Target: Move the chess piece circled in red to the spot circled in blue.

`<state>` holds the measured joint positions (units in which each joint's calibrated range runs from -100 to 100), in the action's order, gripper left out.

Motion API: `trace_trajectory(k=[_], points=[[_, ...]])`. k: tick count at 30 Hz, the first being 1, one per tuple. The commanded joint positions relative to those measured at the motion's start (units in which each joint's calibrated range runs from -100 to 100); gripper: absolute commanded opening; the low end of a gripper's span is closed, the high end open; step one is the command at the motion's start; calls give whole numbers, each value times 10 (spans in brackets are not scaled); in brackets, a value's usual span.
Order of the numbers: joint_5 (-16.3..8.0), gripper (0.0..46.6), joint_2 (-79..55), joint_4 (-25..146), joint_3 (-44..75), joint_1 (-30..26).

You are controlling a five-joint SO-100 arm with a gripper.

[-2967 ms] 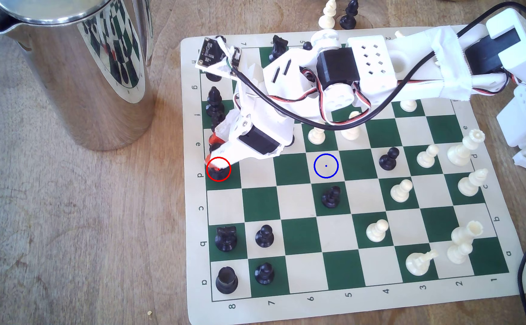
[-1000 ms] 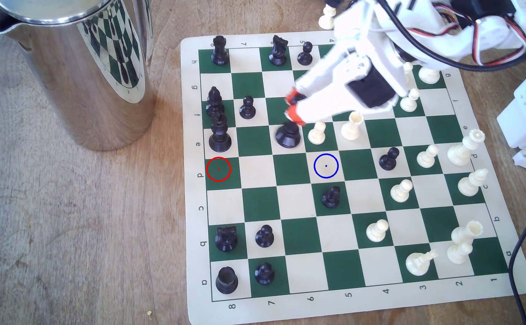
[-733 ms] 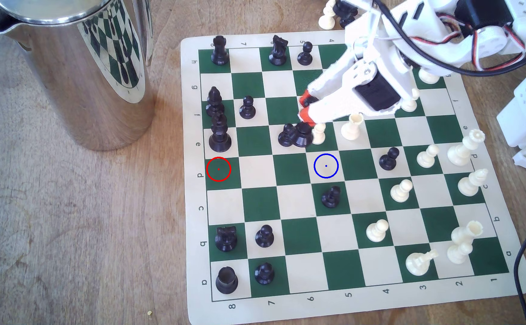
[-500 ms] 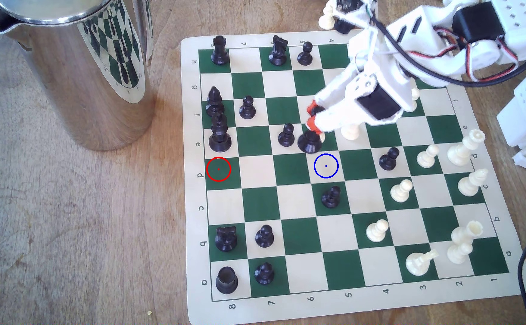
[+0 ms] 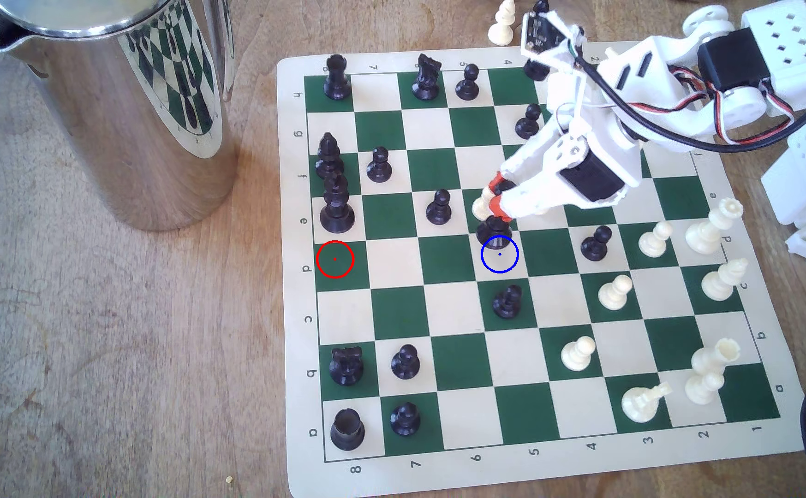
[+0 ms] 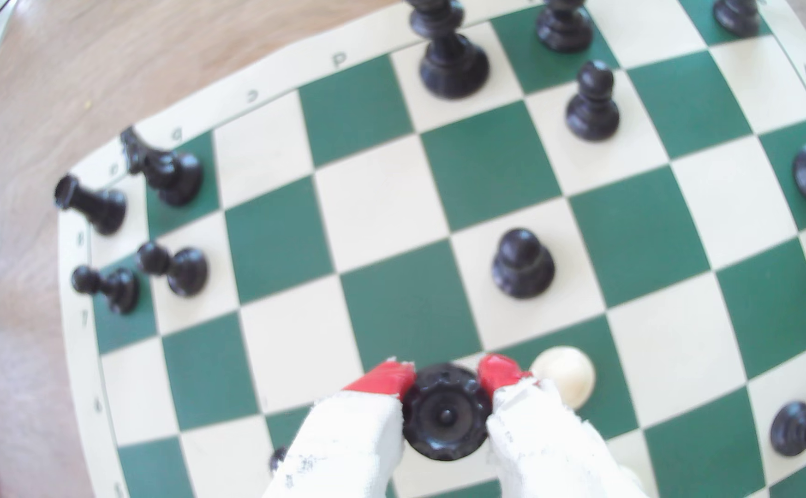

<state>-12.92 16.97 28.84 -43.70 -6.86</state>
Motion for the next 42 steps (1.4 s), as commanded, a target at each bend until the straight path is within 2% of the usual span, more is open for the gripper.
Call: trace_trajectory(k=[1, 32, 34, 35, 37, 42], points=[[-1, 3, 38, -21, -5, -2], [2, 5, -36, -54, -18, -18], [2, 32, -36, -52, -15, -18], [2, 75, -38, -46, -13, -19], [4, 98, -40, -42, -12, -19], [7, 97, -41, -38, -12, -20]])
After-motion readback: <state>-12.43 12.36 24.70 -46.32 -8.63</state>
